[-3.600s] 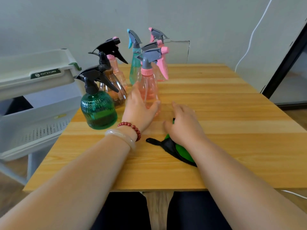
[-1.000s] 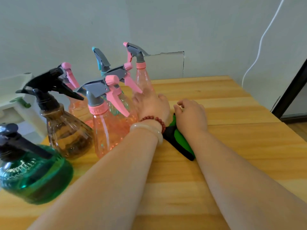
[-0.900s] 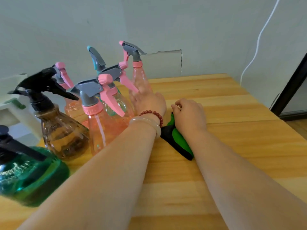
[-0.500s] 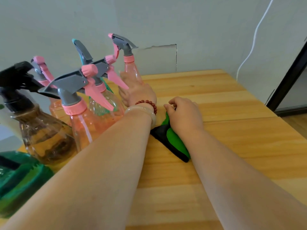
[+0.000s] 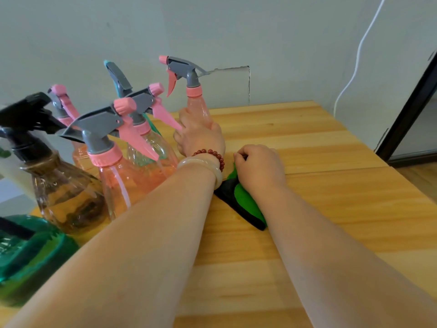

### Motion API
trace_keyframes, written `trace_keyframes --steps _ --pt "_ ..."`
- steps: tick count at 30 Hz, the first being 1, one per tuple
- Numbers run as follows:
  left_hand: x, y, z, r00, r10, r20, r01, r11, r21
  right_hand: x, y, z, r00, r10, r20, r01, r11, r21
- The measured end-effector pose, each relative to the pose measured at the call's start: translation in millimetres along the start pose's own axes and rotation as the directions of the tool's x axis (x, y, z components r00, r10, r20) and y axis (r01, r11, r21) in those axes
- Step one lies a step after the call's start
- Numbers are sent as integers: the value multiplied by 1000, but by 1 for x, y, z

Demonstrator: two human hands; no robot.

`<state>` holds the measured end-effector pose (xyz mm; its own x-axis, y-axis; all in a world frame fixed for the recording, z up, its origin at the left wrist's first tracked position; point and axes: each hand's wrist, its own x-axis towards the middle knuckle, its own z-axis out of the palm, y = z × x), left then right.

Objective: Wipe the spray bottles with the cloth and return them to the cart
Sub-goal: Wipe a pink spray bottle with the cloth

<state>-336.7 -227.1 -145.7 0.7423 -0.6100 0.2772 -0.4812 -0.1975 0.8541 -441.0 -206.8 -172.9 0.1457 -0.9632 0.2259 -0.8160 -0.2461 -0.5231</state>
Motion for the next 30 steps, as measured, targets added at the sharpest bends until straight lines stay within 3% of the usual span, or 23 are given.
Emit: trace_keyframes --steps 3,9,13,17,24,30 --pt "-11 2 -5 997 72 -6 -72 997 -22 -5 0 -3 1000 -13 25 13 1000 15" --pt "-19 14 -19 996 86 -14 -87 988 -130 -14 -2 -10 992 -24 123 16 997 71" --pt "-41 19 -29 979 196 53 -189 975 -118 -28 0 -20 975 -31 220 10 995 96" --pt "-64 30 -49 969 217 119 -203 972 -115 -52 5 -31 973 -40 228 18 995 99" --pt "-109 20 -108 914 355 195 -328 932 -158 -102 -1 -45 932 -12 363 56 992 -111" --pt "-146 -7 -164 912 319 259 -283 945 -164 -142 -8 -51 972 -45 230 56 998 -40"
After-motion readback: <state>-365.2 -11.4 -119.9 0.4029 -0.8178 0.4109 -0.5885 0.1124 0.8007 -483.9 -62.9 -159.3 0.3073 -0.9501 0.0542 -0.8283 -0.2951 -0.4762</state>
